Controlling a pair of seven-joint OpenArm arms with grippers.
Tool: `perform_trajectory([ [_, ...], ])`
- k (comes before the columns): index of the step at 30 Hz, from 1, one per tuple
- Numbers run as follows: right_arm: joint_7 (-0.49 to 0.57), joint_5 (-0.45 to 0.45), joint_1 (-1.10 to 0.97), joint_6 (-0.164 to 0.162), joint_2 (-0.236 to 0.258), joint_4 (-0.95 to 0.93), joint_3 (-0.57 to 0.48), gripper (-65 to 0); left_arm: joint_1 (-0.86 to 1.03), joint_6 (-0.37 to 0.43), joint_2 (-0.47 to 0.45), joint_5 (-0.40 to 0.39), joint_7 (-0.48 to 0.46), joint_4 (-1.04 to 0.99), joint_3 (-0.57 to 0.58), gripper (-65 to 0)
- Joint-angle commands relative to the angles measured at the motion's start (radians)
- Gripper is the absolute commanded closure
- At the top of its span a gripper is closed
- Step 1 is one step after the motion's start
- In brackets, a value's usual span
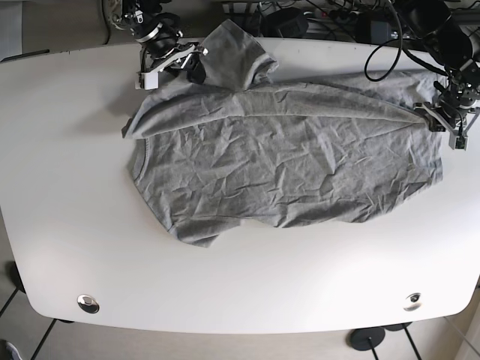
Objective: Fold the T-shirt properly
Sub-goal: 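Release the right gripper and raise it off the shirt, then grasp the shirt edge near the sleeve with the right gripper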
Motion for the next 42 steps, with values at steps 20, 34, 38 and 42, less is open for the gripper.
perform_trajectory([
  [20, -0.063, 0.169, 0.15, 0.088, 0.126, 0.223, 0.008, -2.1, -0.008, 0.002, -0.023, -0.009, -0.019, 0.041, -0.052, 0.0],
  [34, -0.154, 0.169, 0.041, 0.088, 0.111, 0.22, 0.046, -35.4, -0.009, 0.002, -0.023, -0.009, -0.019, 0.04, -0.047, 0.0],
  [38, -0.12, 0.167, -0.025, 0.088, 0.11, 0.169, 0.042, -40.9, -0.009, 0.002, -0.02, -0.009, -0.019, 0.04, -0.046, 0.0],
  [42, -0.12, 0.166, -0.011, 0.097, 0.11, 0.054, 0.04, -41.4, -0.008, 0.002, -0.02, -0.009, -0.019, 0.04, -0.046, 0.0],
])
